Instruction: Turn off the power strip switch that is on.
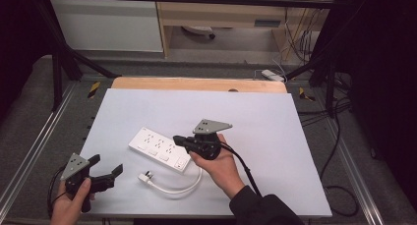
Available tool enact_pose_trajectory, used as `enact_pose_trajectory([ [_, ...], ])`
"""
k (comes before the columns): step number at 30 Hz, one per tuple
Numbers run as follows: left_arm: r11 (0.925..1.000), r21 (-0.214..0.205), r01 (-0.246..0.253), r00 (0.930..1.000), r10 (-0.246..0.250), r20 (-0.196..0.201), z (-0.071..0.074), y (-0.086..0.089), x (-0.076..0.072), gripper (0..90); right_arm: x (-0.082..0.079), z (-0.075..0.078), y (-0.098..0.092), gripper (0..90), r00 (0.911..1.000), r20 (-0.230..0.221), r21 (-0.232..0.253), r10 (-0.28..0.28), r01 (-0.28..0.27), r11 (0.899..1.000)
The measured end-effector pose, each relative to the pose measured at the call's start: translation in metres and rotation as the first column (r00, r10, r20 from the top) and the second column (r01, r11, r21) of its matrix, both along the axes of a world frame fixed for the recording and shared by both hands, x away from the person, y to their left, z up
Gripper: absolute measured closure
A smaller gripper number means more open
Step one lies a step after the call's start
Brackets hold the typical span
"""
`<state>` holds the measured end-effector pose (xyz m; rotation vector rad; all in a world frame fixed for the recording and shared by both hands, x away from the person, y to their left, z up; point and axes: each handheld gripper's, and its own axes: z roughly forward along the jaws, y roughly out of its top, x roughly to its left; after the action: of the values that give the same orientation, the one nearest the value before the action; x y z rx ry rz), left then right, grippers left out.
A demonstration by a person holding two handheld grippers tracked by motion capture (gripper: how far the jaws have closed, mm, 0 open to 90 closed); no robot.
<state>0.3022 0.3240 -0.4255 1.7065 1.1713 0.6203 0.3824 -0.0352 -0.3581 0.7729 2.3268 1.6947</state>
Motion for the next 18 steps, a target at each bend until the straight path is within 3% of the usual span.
enact_pose_trajectory([
  [18, 0.9999, 0.011, 0.007, 0.9998, -0.007, -0.018, -0.003, -0.001, 0.001, 6.0, 0.010, -0.004, 0.026, 90.0, 0.9997, -0.020, -0.034, 0.016, -0.016, 0.999],
])
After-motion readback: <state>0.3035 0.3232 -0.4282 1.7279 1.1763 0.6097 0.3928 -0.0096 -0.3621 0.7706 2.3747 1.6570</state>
